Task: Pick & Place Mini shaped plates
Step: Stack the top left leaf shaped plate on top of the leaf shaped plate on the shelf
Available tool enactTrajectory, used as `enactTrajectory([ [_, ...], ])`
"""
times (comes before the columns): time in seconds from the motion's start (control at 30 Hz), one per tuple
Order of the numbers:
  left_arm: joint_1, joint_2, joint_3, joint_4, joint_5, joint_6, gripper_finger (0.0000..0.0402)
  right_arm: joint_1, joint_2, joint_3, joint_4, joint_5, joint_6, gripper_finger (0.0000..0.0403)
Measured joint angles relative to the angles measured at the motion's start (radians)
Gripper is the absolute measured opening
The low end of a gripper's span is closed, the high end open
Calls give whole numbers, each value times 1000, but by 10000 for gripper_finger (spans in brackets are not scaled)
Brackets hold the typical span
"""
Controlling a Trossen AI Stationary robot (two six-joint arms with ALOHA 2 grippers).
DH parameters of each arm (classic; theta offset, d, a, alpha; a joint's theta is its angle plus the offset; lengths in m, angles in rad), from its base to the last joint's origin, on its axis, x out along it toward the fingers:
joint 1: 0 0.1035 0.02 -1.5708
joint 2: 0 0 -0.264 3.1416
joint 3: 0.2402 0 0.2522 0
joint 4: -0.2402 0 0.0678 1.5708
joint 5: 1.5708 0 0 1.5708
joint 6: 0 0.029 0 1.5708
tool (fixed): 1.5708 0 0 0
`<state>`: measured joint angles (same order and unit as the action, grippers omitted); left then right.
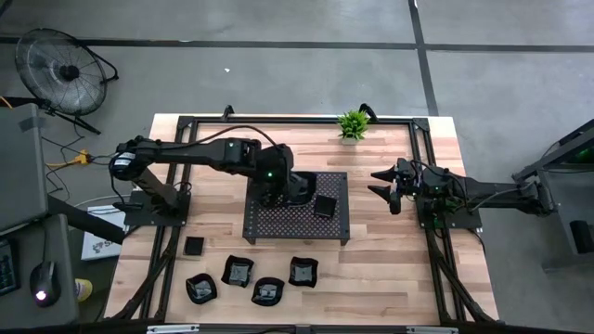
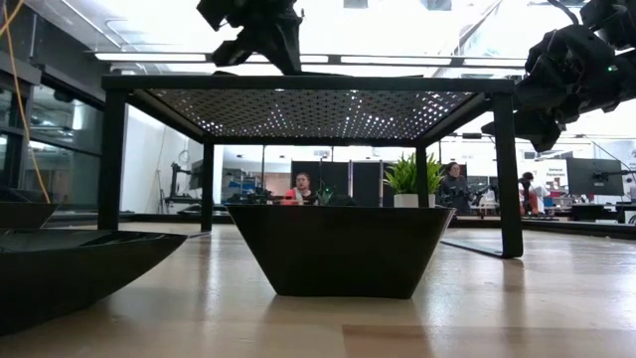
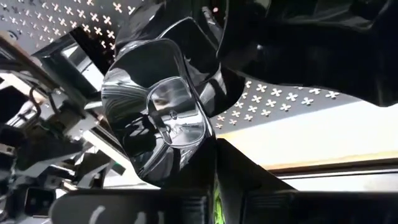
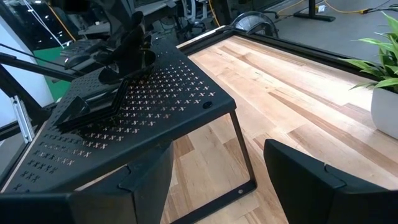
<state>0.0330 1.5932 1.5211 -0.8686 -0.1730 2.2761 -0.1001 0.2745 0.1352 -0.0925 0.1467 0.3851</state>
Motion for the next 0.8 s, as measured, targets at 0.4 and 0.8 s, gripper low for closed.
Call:
enactTrajectory([
  [0.4,0,0,0,-57,8,-2,4,0,0,0,0,0,0,246],
  [0.8,-1,0,0,-55,50,-13,5,0,0,0,0,0,0,246],
])
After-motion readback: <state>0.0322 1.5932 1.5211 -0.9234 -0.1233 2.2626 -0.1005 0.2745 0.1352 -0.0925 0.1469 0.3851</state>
